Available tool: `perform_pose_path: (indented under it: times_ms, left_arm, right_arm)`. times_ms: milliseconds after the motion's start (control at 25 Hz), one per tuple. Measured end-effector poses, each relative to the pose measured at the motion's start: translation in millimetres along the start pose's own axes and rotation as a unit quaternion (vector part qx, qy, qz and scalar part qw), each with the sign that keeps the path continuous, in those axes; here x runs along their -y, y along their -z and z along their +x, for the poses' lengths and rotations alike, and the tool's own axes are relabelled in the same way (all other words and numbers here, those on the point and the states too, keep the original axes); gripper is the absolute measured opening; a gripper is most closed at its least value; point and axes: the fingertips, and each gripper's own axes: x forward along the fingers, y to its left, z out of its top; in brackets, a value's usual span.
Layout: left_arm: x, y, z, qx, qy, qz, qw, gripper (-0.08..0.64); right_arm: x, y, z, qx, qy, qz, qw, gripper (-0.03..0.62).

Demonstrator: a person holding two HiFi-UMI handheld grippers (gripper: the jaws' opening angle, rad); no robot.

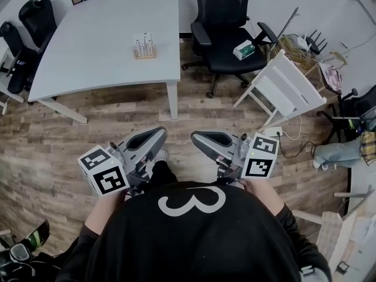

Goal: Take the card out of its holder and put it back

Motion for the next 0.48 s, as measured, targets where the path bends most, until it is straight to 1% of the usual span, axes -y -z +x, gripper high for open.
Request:
perform_pose_path:
  times_ms: [80, 200, 280, 360, 400, 480]
  left_arm:
    - [-25.5, -22.4, 5.4, -0.005, 0.009, -0.005, 0.9999, 0.012]
    - [-64.7, -53.2, 12.6, -0.020, 0.016, -0.001, 0.9997, 0.014]
    - [-94.7, -72.6, 15.6, -0.032, 0.019, 0.001, 0.9993, 0.013]
    - [-126.5, -91.9, 17.5, -0.039, 0.029, 0.001, 0.9988, 0.014]
    - [-140.2, -99.5, 17.9, -0.041, 0.032, 0.004, 0.9987, 0.014]
    - [-156.4, -105.2, 17.3, -0.043, 0.024, 0.015, 0.9987, 0.014]
  right_arm:
    - [19.9, -12.8, 20.3, 0.003, 0.011, 0.009, 1.000, 0.009]
    - [51.0, -31.5, 50.1, 0.005, 0.027, 0.021, 0.999, 0.009]
    - [73.6, -43.8, 74.1, 0.006, 0.037, 0.029, 0.999, 0.009]
    - [98.4, -54.7, 102.5, 0.004, 0.044, 0.036, 0.998, 0.009]
    - [109.2, -58.5, 114.5, 0.003, 0.047, 0.038, 0.998, 0.009]
    - [120.7, -61.1, 126.5, -0.001, 0.050, 0.041, 0.998, 0.009]
